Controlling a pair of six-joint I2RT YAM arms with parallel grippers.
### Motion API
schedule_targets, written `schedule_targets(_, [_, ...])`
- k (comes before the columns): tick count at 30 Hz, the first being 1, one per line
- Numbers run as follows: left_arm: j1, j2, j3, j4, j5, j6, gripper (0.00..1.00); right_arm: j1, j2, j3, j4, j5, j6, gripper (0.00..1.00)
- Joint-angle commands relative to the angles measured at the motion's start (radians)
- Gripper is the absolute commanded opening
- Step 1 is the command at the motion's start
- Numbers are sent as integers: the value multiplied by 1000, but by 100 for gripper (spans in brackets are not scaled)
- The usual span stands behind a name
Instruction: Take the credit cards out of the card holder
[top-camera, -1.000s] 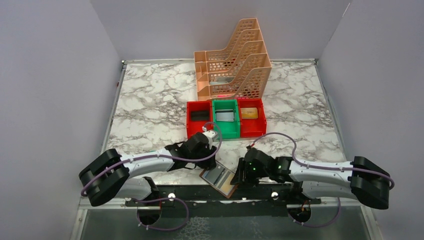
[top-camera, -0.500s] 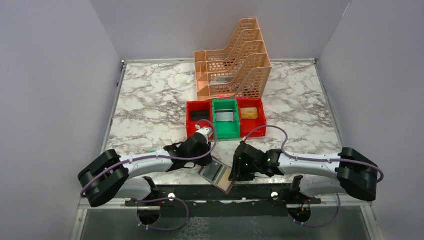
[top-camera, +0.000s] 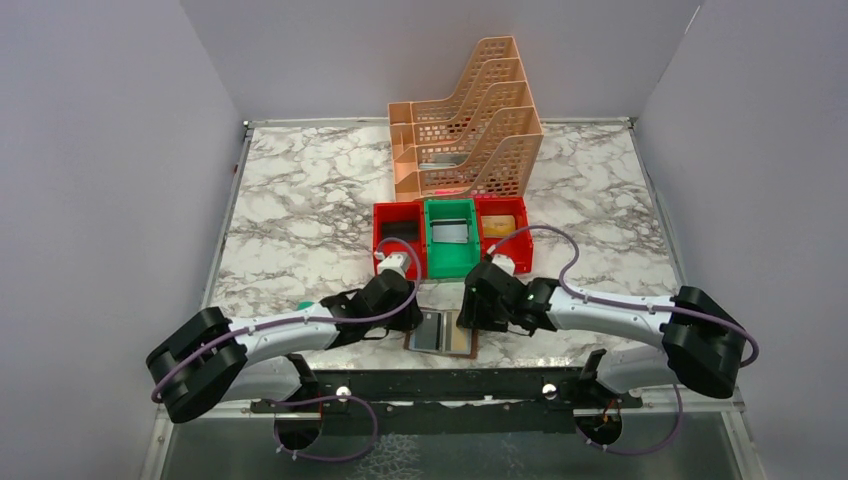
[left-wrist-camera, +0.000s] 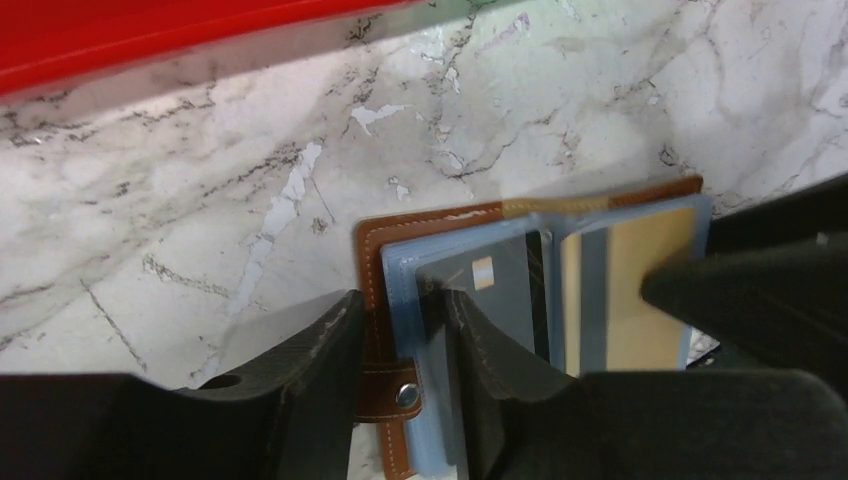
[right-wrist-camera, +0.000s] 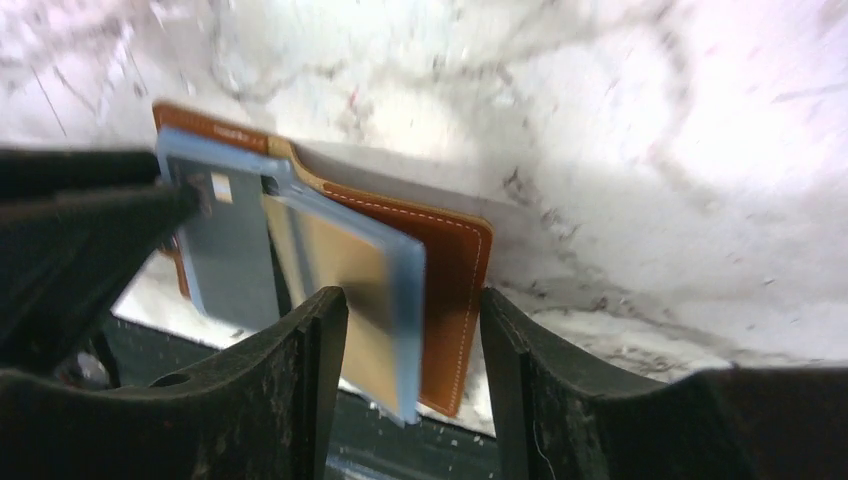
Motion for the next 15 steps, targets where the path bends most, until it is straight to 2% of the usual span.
schedule_targets(1, [-13, -74, -31, -20, 35, -56, 43, -19, 9, 66, -30, 192, -25, 58])
schedule_targets(5, [-13, -154, -43, -50, 28, -48, 51, -19, -8, 105, -154, 288, -32, 63])
schedule_targets(8, [-14, -204, -48, -56, 33, -22, 55, -19, -41, 127, -161, 252, -75, 64])
schedule_targets(11, [-14, -239, -42, -57, 43, 11, 56, -19, -94, 97, -27, 106, -136, 63])
schedule_targets(15, [-13, -263, -29, -50, 50, 47, 56, -19, -122, 17, 243, -128, -180, 60])
